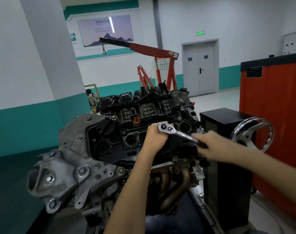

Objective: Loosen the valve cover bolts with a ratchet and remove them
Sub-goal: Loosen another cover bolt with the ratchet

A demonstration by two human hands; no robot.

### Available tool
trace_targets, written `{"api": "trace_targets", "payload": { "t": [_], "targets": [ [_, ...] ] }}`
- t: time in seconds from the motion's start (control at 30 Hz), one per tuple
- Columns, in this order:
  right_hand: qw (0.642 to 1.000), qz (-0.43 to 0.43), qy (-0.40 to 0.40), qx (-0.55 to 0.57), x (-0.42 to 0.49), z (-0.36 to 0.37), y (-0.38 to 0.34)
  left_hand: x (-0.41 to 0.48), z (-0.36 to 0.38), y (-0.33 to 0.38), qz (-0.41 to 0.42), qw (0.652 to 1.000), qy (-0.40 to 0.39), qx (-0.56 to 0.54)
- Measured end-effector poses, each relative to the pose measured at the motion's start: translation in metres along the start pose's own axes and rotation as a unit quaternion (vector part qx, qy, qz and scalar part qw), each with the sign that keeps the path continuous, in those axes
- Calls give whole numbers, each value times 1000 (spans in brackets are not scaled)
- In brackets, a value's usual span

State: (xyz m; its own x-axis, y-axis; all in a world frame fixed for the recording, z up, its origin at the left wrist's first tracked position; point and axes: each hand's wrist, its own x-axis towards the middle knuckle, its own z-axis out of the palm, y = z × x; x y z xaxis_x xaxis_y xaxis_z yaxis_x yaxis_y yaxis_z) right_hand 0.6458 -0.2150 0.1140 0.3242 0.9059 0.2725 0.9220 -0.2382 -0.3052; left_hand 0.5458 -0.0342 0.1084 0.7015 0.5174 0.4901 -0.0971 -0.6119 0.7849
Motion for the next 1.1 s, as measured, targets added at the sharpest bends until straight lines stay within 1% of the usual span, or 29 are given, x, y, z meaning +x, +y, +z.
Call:
{"api": "trace_targets", "payload": {
  "t": [0.07,0.1,0.13,0.17,0.2,0.23,0.3,0.37,0.43,0.47,0.5,0.57,0.63,0.7,0.73,0.77,0.8,0.83,0.87,0.9,0.93,0.97,1.0,1.03,1.1],
  "targets": [
    [994,-16,9,-105,13,-22,8,0,2,1,0,1000,8,-10],
    [991,-19,27,-127,15,-24,7,-2,4,1,-2,999,26,-29],
    [991,-12,46,-124,15,-19,4,-3,5,0,-6,997,51,-57],
    [993,0,62,-99,10,-7,-1,-5,6,0,-11,994,76,-80],
    [996,15,76,-50,3,10,-7,-6,8,-1,-13,991,96,-96],
    [995,34,89,23,-5,29,-18,-7,10,1,-13,989,110,-102],
    [974,79,126,172,-19,69,-44,-8,15,2,-2,987,126,-101],
    [939,114,174,274,-19,102,-71,-10,19,6,-5,983,142,-114],
    [912,128,190,341,-11,123,-94,-10,18,6,-11,984,135,-118],
    [906,129,187,356,-8,126,-100,-9,16,5,-10,988,123,-97],
    [909,127,182,354,-7,126,-100,-8,12,4,-11,992,104,-71],
    [932,108,164,306,-10,113,-83,-5,5,1,-14,997,65,-50],
    [962,73,123,234,-17,87,-54,-5,2,-2,-6,998,43,-51],
    [988,34,65,138,-15,48,-23,-4,2,-6,-3,998,39,-56],
    [997,13,38,65,-8,27,-10,-4,1,-6,1,998,32,-56],
    [1000,-7,20,-21,0,5,0,-4,1,-6,5,998,24,-53],
    [995,-26,13,-98,9,-13,5,-4,1,-5,8,998,22,-52],
    [988,-38,18,-151,16,-25,5,-4,1,-6,7,998,28,-60],
    [983,-42,32,-174,20,-29,5,-4,2,-7,2,996,43,-82],
    [984,-32,51,-170,19,-25,3,-6,3,-7,-4,992,58,-108],
    [987,-13,69,-143,14,-13,1,-7,4,-7,-8,990,70,-125],
    [992,11,84,-89,5,5,-4,-9,6,-6,-7,989,77,-128],
    [995,34,98,-10,-6,26,-13,-10,8,-5,-3,989,80,-125],
    [989,52,112,81,-16,48,-25,-11,11,-4,0,989,84,-120],
    [958,86,153,229,-25,86,-56,-10,14,1,-6,989,105,-106]
  ]
}}
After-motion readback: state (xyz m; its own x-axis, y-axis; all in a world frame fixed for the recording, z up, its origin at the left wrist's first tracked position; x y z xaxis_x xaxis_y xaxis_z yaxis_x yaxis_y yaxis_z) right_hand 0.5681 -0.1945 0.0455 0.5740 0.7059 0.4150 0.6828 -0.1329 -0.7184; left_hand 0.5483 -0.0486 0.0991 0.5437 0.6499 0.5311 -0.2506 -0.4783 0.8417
